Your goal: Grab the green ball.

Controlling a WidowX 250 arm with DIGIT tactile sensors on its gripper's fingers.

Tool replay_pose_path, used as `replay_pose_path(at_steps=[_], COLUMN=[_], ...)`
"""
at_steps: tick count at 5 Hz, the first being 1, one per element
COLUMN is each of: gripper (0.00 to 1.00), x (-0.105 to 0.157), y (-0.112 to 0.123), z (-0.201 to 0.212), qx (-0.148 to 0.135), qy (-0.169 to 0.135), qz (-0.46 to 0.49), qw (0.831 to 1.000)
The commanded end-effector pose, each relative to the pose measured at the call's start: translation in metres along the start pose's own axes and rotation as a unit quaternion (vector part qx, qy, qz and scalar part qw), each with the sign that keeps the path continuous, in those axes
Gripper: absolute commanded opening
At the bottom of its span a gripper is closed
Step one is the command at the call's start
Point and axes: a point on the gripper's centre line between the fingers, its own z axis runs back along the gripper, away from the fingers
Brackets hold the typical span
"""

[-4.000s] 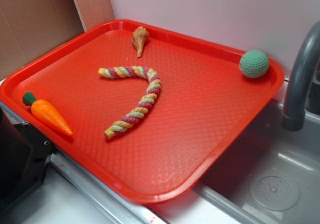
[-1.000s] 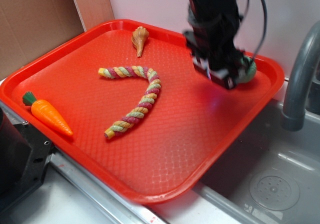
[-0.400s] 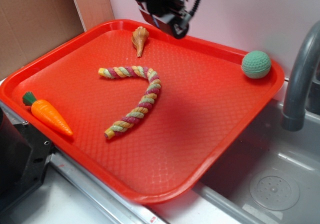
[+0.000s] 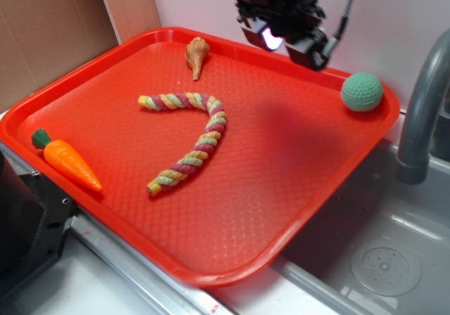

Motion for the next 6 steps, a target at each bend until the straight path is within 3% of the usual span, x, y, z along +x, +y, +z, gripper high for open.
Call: replay_pose_path(at_steps=[1, 3, 5, 6], gripper=[1.00, 1.00, 1.00, 0.00], x=[0.021, 0.033, 0.049, 0.047], y=[-0.026, -0.031, -0.038, -0.037], z=[-0.022, -0.039, -0.054, -0.052], qx=[-0.040, -0.038, -0.060, -0.066], qy=[-0.009, 0.001, 0.003, 0.003], qz=[-0.029, -0.036, -0.059, -0.056], qw=[0.999, 0.999, 0.996, 0.996])
